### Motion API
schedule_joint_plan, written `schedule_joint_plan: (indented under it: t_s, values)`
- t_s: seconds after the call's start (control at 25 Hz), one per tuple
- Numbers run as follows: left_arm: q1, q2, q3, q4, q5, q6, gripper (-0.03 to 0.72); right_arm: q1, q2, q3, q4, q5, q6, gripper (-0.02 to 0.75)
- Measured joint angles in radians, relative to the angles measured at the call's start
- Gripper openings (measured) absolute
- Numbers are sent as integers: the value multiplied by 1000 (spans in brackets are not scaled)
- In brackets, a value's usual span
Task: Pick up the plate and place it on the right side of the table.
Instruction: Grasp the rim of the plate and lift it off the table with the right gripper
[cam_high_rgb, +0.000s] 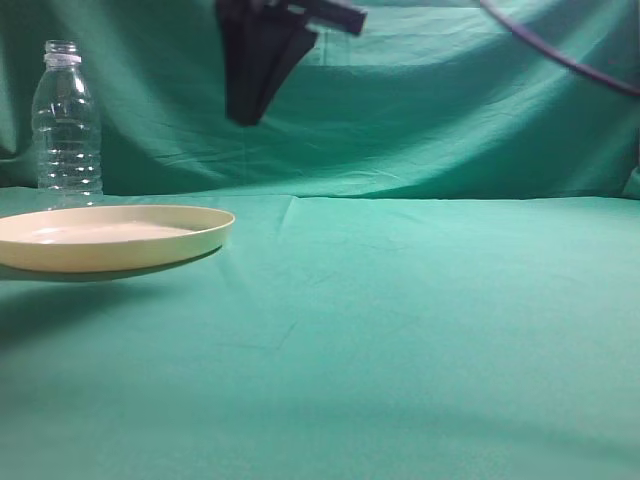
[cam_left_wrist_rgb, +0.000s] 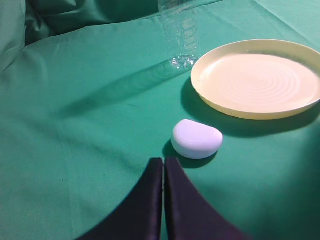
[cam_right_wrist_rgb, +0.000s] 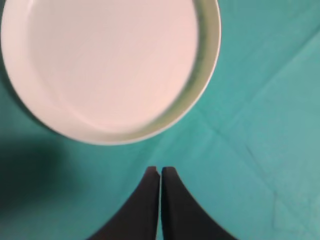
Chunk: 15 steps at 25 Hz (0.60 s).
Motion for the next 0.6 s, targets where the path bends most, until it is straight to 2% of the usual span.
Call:
schedule_joint_plan:
  t_s: [0.12, 0.28, 0.44, 0.48, 0.6]
  values:
    - [0, 0, 0, 0, 0, 0, 0, 4, 99, -108, -9, -2, 0, 0]
    - [0, 0, 0, 0, 0, 0, 0, 4, 191, -183, -16, -14, 0, 222]
    - [0, 0, 0, 0, 0, 0, 0, 6, 232, -190, -19, -56, 15, 460]
    - [0, 0, 0, 0, 0, 0, 0, 6, 244, -191, -26, -74, 32, 492]
    - [0, 0, 0, 0, 0, 0, 0, 6, 268, -194, -82, -129, 110, 489]
